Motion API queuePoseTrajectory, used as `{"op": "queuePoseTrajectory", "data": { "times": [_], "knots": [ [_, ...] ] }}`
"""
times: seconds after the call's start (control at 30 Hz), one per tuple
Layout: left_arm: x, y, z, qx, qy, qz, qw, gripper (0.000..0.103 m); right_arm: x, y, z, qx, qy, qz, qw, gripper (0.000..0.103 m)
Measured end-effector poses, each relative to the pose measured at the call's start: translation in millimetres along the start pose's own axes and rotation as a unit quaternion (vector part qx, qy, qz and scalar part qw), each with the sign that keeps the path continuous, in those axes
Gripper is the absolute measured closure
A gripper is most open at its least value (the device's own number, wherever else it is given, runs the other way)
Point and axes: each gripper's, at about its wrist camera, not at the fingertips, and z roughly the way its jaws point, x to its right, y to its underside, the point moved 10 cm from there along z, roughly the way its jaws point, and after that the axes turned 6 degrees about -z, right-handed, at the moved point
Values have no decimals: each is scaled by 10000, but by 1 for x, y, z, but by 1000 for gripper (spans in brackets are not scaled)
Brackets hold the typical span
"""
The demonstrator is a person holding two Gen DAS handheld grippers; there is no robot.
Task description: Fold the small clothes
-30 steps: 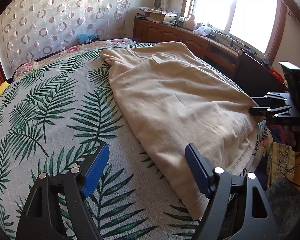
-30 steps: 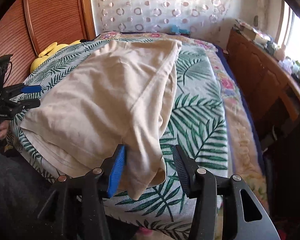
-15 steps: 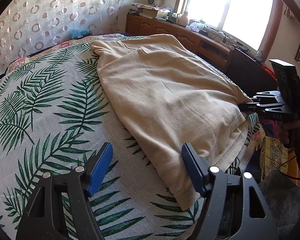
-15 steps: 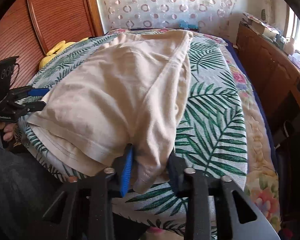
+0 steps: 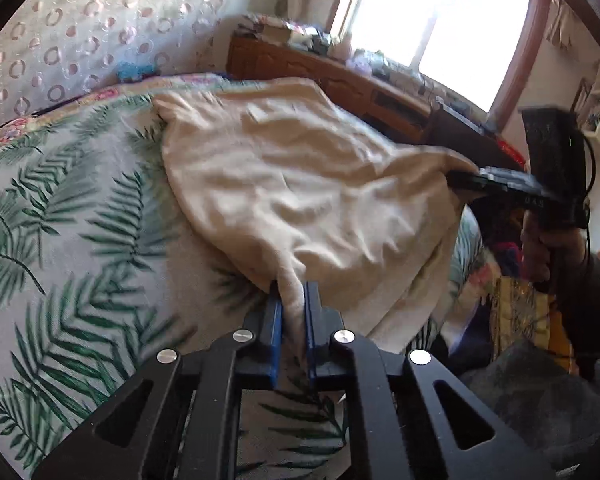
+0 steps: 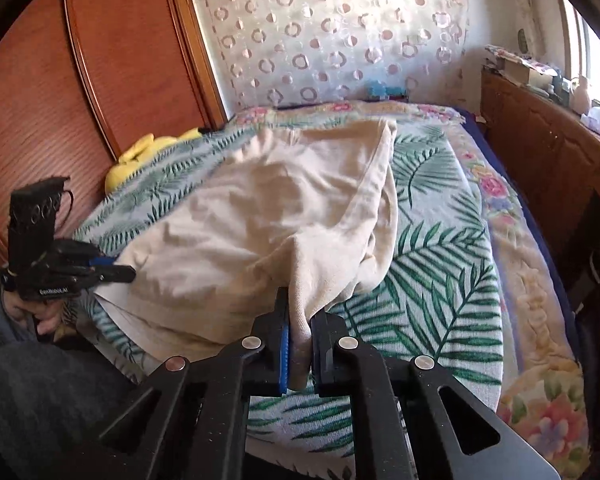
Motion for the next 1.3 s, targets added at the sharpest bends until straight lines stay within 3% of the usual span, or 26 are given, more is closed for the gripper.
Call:
{"op": "queuePoseTrajectory", "data": {
  "times": [0.17,0.37,0.53,0.8,1.0,1.07,1.17,1.23,1.27,1.3],
  "knots": [
    [-3,-55,-17,598,-96,-46,9982,93,2,-29,-2,431,-39,18,9991,95],
    [-24,-123,-7,866,-325,-38,9957,94,30,-76,14,824,76,120,9965,95],
    [-44,-168,5,986,-470,-71,9940,94,53,-116,45,876,183,66,9960,95],
    [-95,-208,54,735,-755,-355,9938,94,68,-148,111,603,216,35,9979,95],
    [-120,-211,97,370,-908,-461,9941,94,83,-160,133,299,75,218,9993,95],
    [-123,-210,107,227,-910,-500,9943,94,85,-158,140,173,131,222,9995,90],
    [-126,-207,110,130,-970,-439,9942,82,89,-165,137,162,289,98,9994,74],
    [-133,-206,102,212,-1194,-426,9917,60,90,-164,121,222,327,14,9992,47],
    [-136,-204,98,233,-1188,-450,9916,56,89,-161,115,246,286,-37,9993,47],
    [-139,-200,95,184,-1125,-461,9924,46,89,-158,112,237,260,-89,9993,47]
  ]
}}
